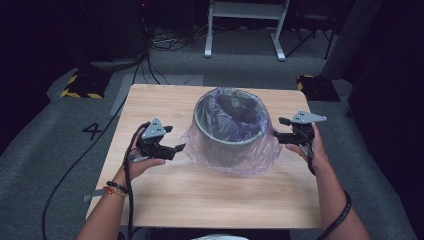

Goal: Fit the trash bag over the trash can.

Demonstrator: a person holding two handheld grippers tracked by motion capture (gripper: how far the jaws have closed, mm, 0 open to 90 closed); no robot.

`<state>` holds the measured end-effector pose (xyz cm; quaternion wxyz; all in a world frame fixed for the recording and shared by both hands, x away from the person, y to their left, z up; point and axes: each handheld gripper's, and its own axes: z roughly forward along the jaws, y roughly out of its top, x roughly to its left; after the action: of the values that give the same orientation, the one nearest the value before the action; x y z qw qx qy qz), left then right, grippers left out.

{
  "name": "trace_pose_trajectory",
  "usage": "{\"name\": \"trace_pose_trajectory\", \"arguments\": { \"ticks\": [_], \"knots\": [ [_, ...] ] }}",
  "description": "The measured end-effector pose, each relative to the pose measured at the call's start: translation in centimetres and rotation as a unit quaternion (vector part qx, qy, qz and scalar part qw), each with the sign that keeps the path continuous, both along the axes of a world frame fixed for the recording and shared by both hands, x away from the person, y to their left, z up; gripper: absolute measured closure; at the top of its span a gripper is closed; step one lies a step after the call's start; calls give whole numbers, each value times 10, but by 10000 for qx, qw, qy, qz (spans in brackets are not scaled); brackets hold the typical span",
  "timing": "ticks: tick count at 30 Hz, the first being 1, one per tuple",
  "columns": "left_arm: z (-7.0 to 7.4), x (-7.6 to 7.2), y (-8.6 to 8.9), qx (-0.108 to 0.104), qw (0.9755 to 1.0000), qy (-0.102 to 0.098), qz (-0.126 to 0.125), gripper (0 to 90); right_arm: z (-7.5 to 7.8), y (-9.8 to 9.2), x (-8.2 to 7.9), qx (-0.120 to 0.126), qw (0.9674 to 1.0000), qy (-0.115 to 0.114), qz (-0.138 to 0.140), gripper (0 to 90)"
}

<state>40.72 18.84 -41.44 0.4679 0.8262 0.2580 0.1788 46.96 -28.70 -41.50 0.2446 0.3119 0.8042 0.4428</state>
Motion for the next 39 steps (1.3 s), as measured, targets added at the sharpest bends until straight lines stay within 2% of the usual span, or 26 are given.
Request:
{"name": "trace_pose_trajectory", "arguments": {
  "ticks": [2,3,4,7,8,11,12,13,14,15,16,17,20,21,22,24,26,28,29,30,31,32,33,34,36,39],
  "knots": [
    [0,-3,-4,18,10000,8,-74,196,1,0,-2,-61,10000,-28,9,348],
    [-1,-5,-9,57,9999,-27,-156,196,1,1,-5,-268,9996,-110,2,334],
    [-1,-7,-13,72,9997,-10,-229,196,1,2,-6,-299,9995,-112,4,327],
    [-4,-8,-31,99,9984,61,-547,220,2,1,-9,-241,9996,-134,53,314],
    [-4,-8,-31,99,9984,61,-547,232,2,1,-10,-202,9997,-144,79,310],
    [-6,-7,-43,136,9977,66,-655,340,5,1,-15,-255,9993,-280,40,316],
    [-7,-6,-46,139,9975,57,-686,340,5,1,-15,-255,9993,-280,40,316],
    [-8,-5,-51,203,9973,23,-706,438,8,0,-18,-217,9991,-361,39,348],
    [-8,-5,-51,203,9973,23,-706,478,8,0,-18,-217,9991,-361,39,348],
    [-9,-4,-53,242,9969,16,-744,517,11,0,-22,-130,9989,-420,166,441],
    [-10,-4,-54,302,9966,7,-765,517,11,0,-22,-130,9989,-420,166,441],
    [-12,-2,-57,393,9966,-14,-728,605,14,0,-25,-104,9984,-442,342,505],
    [-14,0,-58,373,9965,4,-745,713,16,2,-28,-110,9980,-448,434,557],
    [-15,1,-59,413,9966,5,-715,713,16,2,-29,-95,9977,-437,508,569],
    [-16,2,-60,409,9965,5,-726,780,16,4,-31,-209,9971,-530,499,593],
    [-17,2,-60,417,9967,0,-700,853,16,3,-30,-190,9972,-509,510,586],
    [-19,4,-60,413,9968,2,-691,877,16,2,-30,-123,9977,-428,508,549],
    [-20,5,-60,442,9968,37,-668,894,14,-2,-25,23,9985,-285,466,387],
    [-22,6,-60,520,9965,76,-643,894,13,-3,-24,66,9988,-239,417,360],
    [-24,7,-60,529,9965,94,-634,895,11,-4,-23,33,9992,-158,375,378],
    [-24,7,-60,529,9965,94,-634,895,9,-3,-22,-75,9993,-120,335,446],
    [-26,7,-61,541,9965,98,-631,895,9,-3,-22,-75,9993,-120,335,446],
    [-27,7,-62,546,9965,113,-623,895,6,-2,-21,-165,9994,-80,300,499],
    [-29,7,-63,545,9965,136,-620,896,0,-1,-19,-258,9992,28,303,602],
    [-31,8,-64,630,9960,121,-624,896,-6,0,-16,-307,9991,115,285,734],
    [-34,9,-65,672,9959,150,-589,897,-13,1,-11,-236,9991,260,226,838]
  ]
}}
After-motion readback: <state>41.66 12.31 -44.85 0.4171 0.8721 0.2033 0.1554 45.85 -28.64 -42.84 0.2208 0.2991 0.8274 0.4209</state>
